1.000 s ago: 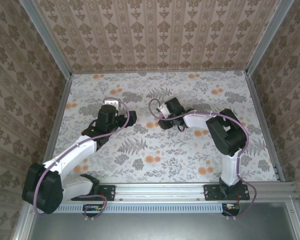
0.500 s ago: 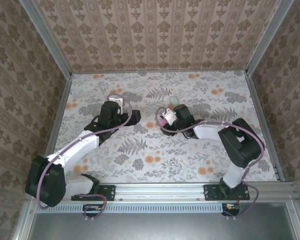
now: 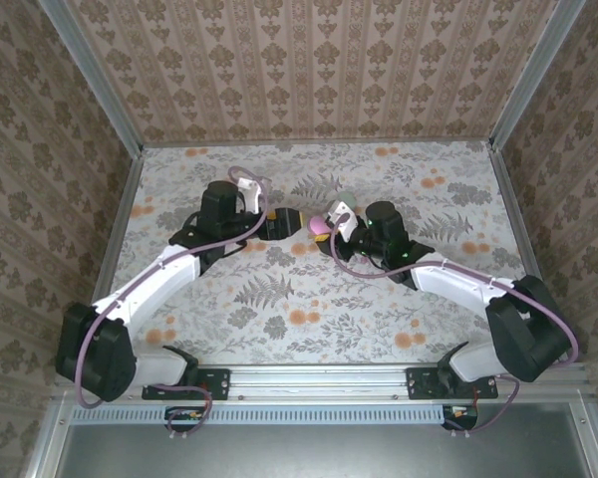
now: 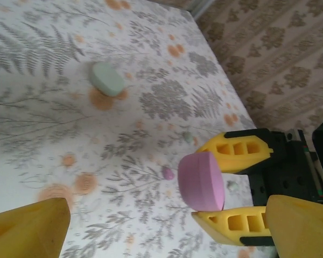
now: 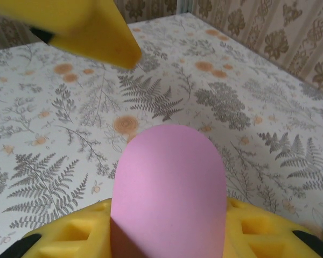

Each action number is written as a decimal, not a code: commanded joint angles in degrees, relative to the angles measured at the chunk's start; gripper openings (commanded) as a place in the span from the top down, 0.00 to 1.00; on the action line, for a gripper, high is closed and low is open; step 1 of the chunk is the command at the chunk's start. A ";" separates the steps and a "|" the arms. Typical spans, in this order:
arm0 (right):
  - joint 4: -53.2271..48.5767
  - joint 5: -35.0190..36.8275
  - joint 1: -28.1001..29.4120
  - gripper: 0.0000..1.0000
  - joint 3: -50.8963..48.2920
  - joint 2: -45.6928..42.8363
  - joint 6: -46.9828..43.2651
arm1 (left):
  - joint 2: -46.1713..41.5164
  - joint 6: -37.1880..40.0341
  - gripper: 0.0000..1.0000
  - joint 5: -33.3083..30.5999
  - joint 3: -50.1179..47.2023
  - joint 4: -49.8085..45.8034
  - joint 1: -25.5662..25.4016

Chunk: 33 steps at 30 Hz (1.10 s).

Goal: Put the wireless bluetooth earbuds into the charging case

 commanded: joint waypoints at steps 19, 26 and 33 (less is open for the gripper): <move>2.14 0.12 1.28 0.64 0.21 -5.04 -0.94 | 7.68 -6.40 0.37 7.67 8.05 -0.87 -3.95; 2.16 2.57 1.56 0.64 0.11 -5.22 -1.07 | 8.00 -6.73 0.51 8.87 8.46 -1.07 -4.21; 2.18 2.24 1.90 0.64 0.42 -5.66 -1.23 | 8.73 -6.76 0.58 9.71 9.58 -1.06 -4.67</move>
